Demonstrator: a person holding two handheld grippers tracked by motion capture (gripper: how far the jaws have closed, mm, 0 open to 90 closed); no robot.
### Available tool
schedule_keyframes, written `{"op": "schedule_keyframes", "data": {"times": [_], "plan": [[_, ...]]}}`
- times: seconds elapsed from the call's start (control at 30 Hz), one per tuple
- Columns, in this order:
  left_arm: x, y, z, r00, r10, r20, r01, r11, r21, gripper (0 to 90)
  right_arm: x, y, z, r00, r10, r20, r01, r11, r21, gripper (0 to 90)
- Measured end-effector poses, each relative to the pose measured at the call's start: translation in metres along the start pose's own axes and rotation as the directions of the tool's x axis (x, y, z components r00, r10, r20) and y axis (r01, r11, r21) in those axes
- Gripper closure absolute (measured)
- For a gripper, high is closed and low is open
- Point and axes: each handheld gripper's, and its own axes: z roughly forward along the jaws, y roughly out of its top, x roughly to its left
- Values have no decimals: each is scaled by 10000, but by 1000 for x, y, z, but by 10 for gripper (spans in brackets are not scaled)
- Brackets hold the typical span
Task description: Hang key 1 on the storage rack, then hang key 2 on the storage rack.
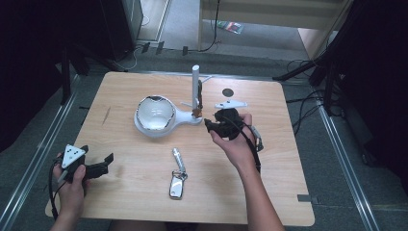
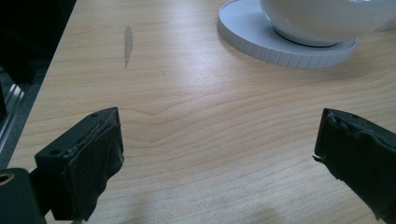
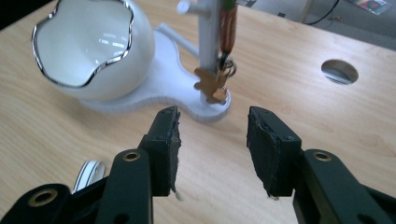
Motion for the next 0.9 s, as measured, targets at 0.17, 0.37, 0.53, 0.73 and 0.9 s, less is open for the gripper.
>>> {"op": "schedule_keyframes", "data": {"times": [0.17, 0.37, 0.53, 0.73, 0.9], "plan": [[0, 0, 0, 10000, 3, -14, -3, 10000, 37, 17, 12, -12, -1, 9997, -202, 109, 197, 9984, 522, 562], [0, 0, 1, 10000, 13, -29, -13, 10000, 84, 17, 29, -22, 1, 9982, -567, 188, 538, 9901, 1295, 565], [0, 1, 1, 10000, 1, -54, 0, 9999, 118, 17, 44, -32, 3, 9986, -531, 9, 521, 9831, 1753, 569], [0, 0, 0, 10000, -24, -37, 24, 10000, 20, 17, 68, -41, 10, 9972, -714, -199, 741, 9665, 2458, 587], [0, 0, 0, 10000, -5, -25, 5, 10000, 55, 17, 86, -45, 22, 9949, -912, -432, 1000, 9491, 2986, 606]]}}
